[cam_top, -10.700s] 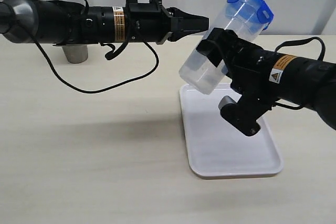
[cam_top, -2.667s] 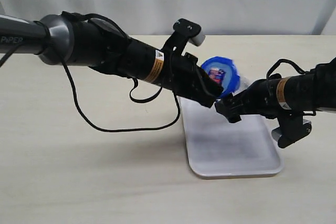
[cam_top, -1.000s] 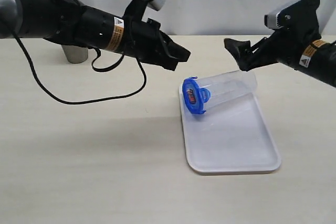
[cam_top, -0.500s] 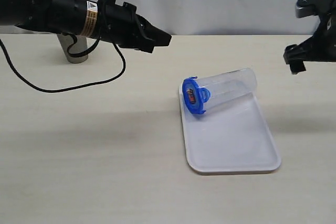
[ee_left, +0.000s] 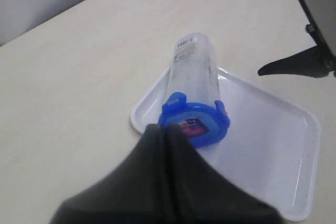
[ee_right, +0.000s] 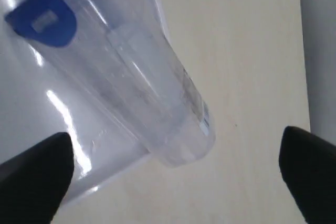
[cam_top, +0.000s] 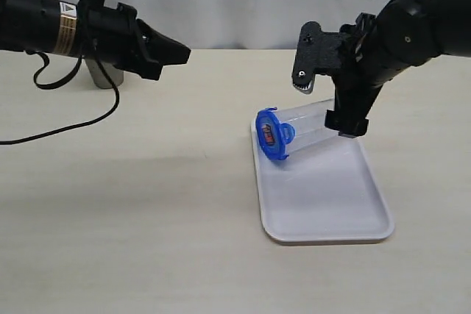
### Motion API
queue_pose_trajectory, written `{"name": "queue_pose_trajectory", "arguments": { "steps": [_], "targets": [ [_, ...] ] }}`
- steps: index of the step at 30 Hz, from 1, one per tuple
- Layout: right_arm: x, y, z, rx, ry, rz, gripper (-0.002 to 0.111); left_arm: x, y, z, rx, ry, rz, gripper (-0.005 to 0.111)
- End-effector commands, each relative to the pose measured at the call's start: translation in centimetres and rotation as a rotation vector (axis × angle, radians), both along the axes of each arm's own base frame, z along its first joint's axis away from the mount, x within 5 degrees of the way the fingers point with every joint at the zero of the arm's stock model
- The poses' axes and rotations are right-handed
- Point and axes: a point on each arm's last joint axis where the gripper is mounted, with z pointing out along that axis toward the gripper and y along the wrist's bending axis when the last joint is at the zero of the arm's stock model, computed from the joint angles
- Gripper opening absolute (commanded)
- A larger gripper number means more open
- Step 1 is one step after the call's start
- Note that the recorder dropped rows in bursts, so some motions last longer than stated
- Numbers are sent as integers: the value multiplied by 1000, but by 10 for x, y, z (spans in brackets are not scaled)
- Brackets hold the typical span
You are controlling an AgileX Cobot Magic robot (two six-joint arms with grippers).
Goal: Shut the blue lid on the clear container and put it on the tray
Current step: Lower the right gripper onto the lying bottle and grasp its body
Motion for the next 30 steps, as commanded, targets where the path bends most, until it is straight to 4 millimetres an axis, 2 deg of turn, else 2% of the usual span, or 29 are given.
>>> {"name": "queue_pose_trajectory", "arguments": {
  "steps": [1, 5, 9, 13, 16, 19, 27, 30],
  "targets": [
    [-5, 16, -13, 43, 64, 38, 110, -8, 3, -8, 10, 6, -1, 0],
    [-5, 22, -31, 63, 140, 12, 110, -10, 5, -12, 3, 5, -1, 0],
    [1, 16, -53, -90, 166, 68, 110, -11, 4, -11, -14, 8, -16, 0],
    [15, 11, -66, -196, 74, 70, 110, -11, 5, -11, -11, 7, -13, 0],
    [19, 14, -78, -160, 59, 59, 110, -9, 6, -12, -3, 4, 7, 0],
    [25, 21, -90, -133, 24, 119, 110, -8, 7, -12, 3, -5, 25, 0],
    [26, 26, -118, -128, 71, 138, 109, -6, 8, -13, 16, -11, 51, 0],
    [26, 26, -122, -129, 79, 134, 97, -6, 8, -13, 16, -11, 51, 0]
  ]
}}
